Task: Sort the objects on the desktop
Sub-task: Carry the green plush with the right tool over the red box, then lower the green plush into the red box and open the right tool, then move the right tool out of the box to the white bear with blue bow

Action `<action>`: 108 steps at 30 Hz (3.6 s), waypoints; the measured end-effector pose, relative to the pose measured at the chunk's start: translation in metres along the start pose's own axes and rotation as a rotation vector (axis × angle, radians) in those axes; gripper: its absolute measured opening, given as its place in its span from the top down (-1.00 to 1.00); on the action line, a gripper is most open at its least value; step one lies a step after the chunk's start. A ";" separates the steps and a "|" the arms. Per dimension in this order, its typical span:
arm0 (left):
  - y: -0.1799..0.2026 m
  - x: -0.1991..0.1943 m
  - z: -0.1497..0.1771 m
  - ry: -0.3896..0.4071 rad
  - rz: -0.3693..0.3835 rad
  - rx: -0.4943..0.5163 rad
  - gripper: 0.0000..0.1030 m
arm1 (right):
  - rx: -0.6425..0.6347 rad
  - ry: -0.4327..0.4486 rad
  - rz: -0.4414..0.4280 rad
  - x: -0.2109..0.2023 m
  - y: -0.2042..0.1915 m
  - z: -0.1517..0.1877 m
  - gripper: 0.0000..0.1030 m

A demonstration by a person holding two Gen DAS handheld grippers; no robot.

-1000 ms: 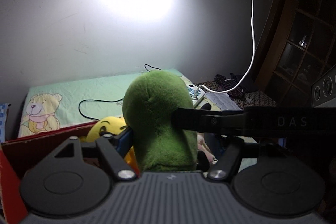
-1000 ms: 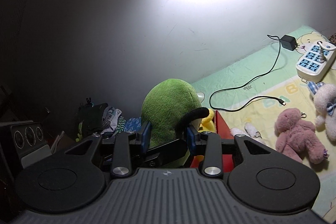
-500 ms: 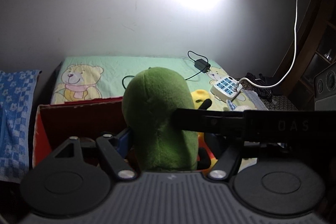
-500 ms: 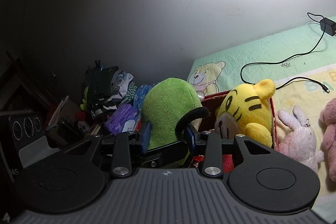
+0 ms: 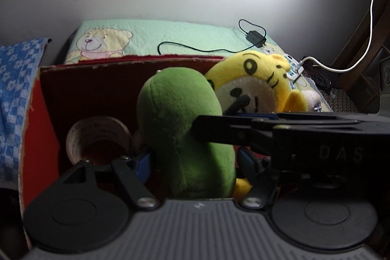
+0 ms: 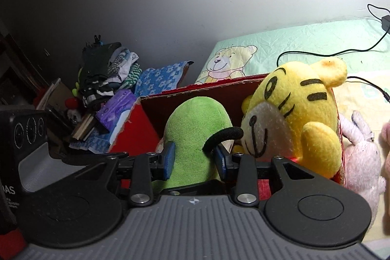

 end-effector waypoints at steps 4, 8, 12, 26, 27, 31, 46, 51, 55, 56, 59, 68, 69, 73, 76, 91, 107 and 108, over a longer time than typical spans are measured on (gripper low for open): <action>0.000 0.014 0.006 -0.046 -0.005 0.025 -0.39 | 0.007 -0.039 0.038 0.012 0.007 0.001 0.28; -0.007 0.020 0.009 -0.077 0.006 0.016 -0.39 | 0.007 -0.065 0.039 0.020 0.010 0.005 0.28; -0.009 0.022 0.007 -0.103 0.004 0.021 -0.44 | -0.006 -0.068 0.046 0.024 0.008 0.004 0.27; -0.002 0.015 0.001 -0.176 -0.040 0.026 -0.63 | 0.010 -0.045 0.080 0.016 0.005 0.006 0.21; -0.001 0.014 0.001 -0.183 -0.043 0.028 -0.63 | 0.014 -0.039 0.085 0.014 0.005 0.006 0.21; 0.004 0.010 0.003 -0.184 -0.051 0.040 -0.62 | 0.030 -0.020 0.112 0.008 0.009 0.006 0.20; 0.018 -0.004 0.007 -0.184 -0.124 0.070 -0.63 | 0.042 0.024 0.155 -0.013 0.003 0.014 0.22; 0.019 -0.008 0.010 -0.193 -0.162 0.067 -0.64 | 0.046 0.038 0.158 -0.019 0.000 0.017 0.22; 0.020 -0.011 0.011 -0.191 -0.201 0.071 -0.64 | 0.044 0.045 0.169 -0.023 -0.002 0.018 0.22; 0.020 -0.012 0.011 -0.189 -0.203 0.072 -0.64 | 0.043 0.047 0.171 -0.024 -0.002 0.019 0.22; 0.023 -0.015 0.011 -0.182 -0.217 0.075 -0.64 | 0.043 0.051 0.173 -0.027 -0.003 0.020 0.22; 0.031 -0.021 0.010 -0.169 -0.272 0.093 -0.70 | 0.040 0.064 0.181 -0.035 -0.005 0.025 0.22; 0.031 -0.022 0.011 -0.168 -0.282 0.094 -0.71 | 0.038 0.068 0.185 -0.037 -0.004 0.026 0.22; 0.034 -0.023 0.011 -0.167 -0.311 0.100 -0.73 | 0.033 0.078 0.191 -0.041 -0.004 0.028 0.22; 0.036 -0.023 0.011 -0.167 -0.328 0.103 -0.73 | 0.034 0.083 0.195 -0.045 -0.004 0.030 0.22; 0.047 -0.030 0.011 -0.150 -0.408 0.123 -0.87 | 0.042 0.114 0.194 -0.061 -0.002 0.035 0.23; 0.048 -0.043 0.012 -0.140 -0.463 0.124 -0.92 | 0.046 0.131 0.198 -0.068 -0.004 0.037 0.23; 0.048 -0.043 0.012 -0.140 -0.466 0.126 -0.92 | 0.045 0.132 0.199 -0.069 -0.003 0.037 0.23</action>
Point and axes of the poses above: each gripper's, at about its wrist camera, not at the fingertips, and x roughly the way its jaws point, y to its right, z to its underside, the point moved 4 cm from there along x, roughly the way its jaws point, and after that the axes turned 8 degrees about x, right-handed, at the moved point
